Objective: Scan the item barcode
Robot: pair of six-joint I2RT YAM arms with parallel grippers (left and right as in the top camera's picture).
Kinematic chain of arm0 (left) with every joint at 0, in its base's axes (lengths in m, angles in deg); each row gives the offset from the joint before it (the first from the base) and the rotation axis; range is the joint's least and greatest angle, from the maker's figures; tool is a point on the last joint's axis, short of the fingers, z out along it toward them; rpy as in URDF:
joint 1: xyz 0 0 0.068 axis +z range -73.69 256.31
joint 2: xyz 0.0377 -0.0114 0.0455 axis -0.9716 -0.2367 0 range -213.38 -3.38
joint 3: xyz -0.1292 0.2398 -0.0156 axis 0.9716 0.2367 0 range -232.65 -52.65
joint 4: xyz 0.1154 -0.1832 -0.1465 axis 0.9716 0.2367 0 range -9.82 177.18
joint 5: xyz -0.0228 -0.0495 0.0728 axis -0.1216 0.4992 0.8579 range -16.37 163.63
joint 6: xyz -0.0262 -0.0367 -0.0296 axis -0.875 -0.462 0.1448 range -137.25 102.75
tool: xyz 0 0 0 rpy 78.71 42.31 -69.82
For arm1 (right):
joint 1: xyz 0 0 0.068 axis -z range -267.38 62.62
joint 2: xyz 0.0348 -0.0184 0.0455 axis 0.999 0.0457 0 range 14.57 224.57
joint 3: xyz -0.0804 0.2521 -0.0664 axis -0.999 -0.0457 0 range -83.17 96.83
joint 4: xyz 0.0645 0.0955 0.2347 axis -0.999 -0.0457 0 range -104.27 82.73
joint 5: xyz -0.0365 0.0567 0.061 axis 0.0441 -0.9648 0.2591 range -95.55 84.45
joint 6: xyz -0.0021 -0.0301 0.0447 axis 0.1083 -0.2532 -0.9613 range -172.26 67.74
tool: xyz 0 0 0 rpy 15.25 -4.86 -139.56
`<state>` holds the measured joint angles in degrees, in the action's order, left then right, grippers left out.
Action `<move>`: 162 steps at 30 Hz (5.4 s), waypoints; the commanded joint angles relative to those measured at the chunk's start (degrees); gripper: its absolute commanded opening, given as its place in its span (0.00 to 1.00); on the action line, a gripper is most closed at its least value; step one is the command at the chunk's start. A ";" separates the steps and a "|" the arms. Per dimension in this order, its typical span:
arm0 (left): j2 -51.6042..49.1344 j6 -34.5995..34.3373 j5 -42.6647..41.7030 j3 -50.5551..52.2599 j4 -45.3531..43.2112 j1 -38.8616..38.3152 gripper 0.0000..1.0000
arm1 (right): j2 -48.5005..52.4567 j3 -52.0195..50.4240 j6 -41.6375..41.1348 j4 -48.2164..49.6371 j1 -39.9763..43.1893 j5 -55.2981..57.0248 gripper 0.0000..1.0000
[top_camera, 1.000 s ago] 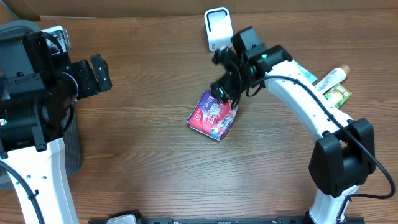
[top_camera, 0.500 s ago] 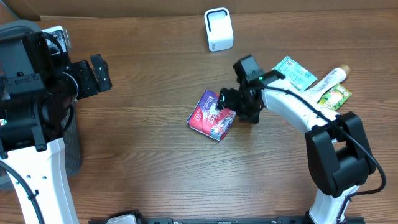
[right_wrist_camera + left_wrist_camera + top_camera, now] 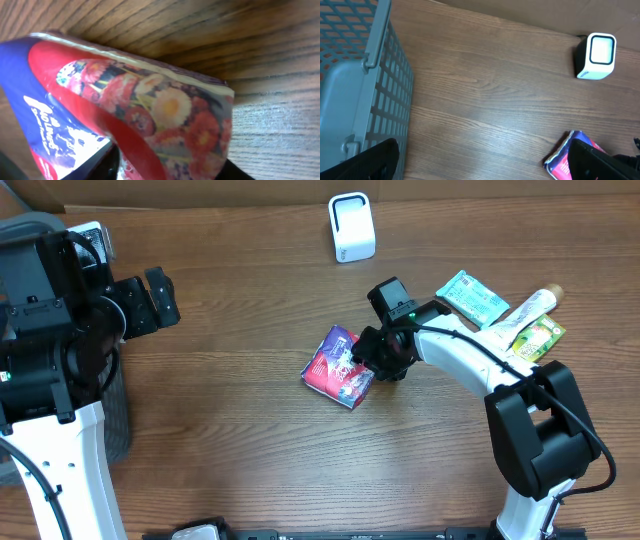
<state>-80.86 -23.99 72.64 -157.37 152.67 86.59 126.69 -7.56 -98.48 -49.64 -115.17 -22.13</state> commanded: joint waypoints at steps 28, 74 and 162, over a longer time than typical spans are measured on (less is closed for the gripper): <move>-0.13 -0.11 0.35 -0.76 -0.07 0.20 1.00 | -0.90 7.32 38.88 -1.79 9.49 -15.39 0.77; -0.13 -0.11 0.33 -0.76 -0.07 0.20 1.00 | -4.11 -6.36 14.62 17.99 21.31 -68.98 0.04; -0.13 -0.11 0.33 -0.76 -0.07 0.20 1.00 | 9.51 16.79 23.69 -38.03 -12.26 62.82 0.04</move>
<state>-80.86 -23.99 72.64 -157.37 152.67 86.59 135.63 9.05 -73.65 -87.17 -126.52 41.35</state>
